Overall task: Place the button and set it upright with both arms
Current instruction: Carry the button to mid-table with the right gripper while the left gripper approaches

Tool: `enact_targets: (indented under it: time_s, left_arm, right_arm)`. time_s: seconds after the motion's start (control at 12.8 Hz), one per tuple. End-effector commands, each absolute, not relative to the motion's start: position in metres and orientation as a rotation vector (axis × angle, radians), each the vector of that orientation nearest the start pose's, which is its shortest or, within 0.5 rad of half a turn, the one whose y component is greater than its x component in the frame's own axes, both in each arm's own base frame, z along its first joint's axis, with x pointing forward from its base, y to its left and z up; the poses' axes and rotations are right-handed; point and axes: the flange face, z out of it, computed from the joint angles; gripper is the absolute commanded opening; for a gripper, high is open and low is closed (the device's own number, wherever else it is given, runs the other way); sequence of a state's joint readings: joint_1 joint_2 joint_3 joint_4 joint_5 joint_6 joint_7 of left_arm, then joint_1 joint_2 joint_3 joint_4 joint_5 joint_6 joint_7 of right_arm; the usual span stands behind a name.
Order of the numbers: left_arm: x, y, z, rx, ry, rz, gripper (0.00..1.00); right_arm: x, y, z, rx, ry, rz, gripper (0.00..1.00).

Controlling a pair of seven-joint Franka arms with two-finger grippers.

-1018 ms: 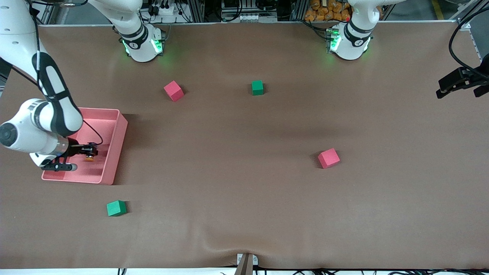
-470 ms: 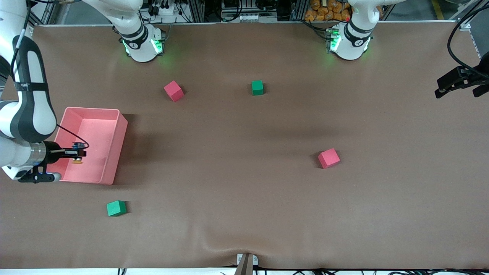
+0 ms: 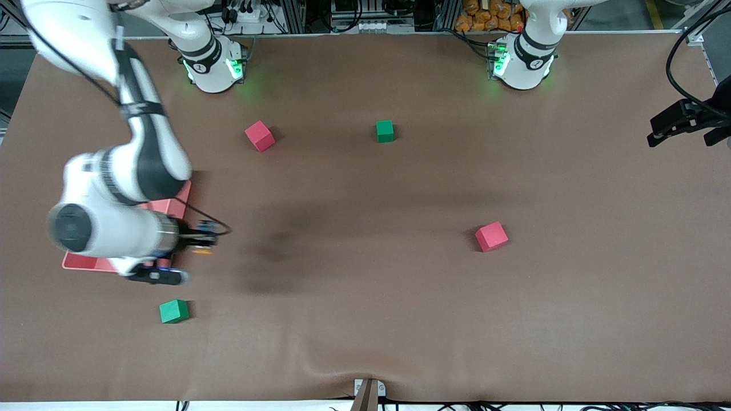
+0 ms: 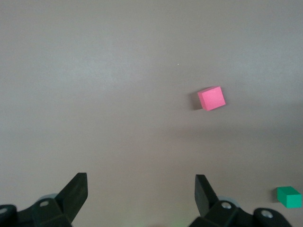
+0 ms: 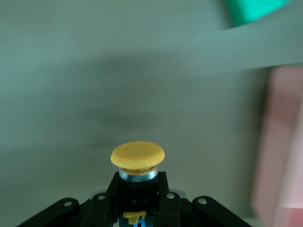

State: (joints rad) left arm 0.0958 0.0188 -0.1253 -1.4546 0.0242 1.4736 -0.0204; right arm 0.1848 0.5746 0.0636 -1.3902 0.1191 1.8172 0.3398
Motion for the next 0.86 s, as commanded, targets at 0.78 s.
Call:
enact_targets:
  time_s: [0.78]
  left_arm:
    - [0.576,-0.033,0.592,-3.177,0.048,0.184,1.0]
  right_arm:
    - [0.57,0.497,0.205,-2.956,0.05,0.078,0.0]
